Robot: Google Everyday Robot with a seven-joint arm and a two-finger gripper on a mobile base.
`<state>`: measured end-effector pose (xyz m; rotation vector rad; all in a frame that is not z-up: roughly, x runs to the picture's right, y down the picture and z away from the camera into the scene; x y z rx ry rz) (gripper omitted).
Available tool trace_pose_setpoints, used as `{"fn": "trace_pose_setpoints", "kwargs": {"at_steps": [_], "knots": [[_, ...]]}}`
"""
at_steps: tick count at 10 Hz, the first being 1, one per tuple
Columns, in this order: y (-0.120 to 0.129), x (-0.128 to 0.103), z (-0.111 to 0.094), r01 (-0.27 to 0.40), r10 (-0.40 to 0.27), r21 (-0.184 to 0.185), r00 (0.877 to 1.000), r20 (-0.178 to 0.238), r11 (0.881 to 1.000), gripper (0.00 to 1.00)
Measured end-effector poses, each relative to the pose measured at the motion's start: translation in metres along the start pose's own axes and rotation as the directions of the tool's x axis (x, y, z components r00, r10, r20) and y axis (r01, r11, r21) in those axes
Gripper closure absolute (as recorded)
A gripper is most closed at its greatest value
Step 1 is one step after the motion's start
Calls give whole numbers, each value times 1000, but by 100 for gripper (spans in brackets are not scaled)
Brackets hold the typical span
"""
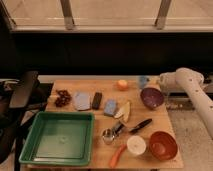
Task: Place fork in plastic cup
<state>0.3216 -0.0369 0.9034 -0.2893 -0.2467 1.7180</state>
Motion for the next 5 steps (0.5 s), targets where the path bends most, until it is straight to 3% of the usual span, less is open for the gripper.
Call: {"fn": "trace_pose_setpoints", "kwargs": {"at_steps": [3,5], "knots": [[4,4,8,1,-1,-16,1000,-16,1000,99],[6,5,11,6,-7,-25,1000,-23,1000,84]]}}
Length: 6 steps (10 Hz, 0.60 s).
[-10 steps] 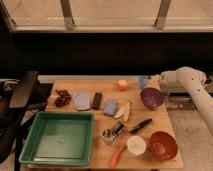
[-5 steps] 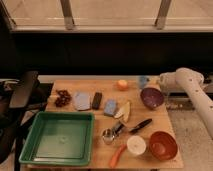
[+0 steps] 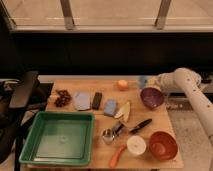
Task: Place fork in plastic cup
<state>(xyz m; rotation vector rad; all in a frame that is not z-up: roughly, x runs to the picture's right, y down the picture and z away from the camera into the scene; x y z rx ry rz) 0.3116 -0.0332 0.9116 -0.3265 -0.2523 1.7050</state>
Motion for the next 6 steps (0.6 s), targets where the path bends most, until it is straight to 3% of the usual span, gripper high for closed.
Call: {"fn": "trace_pose_setpoints", "kwargs": {"at_steps": [6], "knots": [[16,-7,-3,43,-43,-41,999,15,998,25]]}}
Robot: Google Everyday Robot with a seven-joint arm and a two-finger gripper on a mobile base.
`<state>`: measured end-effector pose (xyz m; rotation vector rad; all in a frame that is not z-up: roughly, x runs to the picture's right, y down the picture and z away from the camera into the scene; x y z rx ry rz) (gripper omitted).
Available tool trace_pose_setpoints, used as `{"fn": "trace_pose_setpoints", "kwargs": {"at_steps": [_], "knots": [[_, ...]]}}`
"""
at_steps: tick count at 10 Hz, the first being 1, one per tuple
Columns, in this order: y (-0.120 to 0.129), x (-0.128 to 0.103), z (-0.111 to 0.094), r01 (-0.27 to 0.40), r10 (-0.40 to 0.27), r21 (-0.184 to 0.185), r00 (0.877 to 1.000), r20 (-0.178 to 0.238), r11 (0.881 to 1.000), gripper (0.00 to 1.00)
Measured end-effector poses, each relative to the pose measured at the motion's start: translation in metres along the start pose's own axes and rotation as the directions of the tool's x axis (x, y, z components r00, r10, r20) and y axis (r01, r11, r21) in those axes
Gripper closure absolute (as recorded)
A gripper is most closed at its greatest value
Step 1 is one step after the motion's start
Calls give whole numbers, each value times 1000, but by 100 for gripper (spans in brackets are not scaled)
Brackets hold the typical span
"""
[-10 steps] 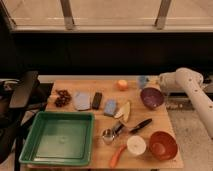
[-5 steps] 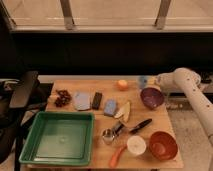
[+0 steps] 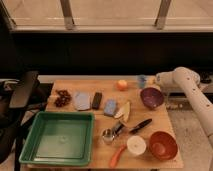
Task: Place fork in plastic cup
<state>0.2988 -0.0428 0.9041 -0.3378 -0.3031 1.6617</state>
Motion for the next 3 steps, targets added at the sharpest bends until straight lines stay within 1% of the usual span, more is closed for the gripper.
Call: {"fn": "trace_pose_setpoints", "kwargs": {"at_steps": [1,3], "knots": [[2,0,-1,7,-7,-7,1000,-2,1000,20],[4,0,-1,11,-11,-9,1000,-3,1000,20]]}}
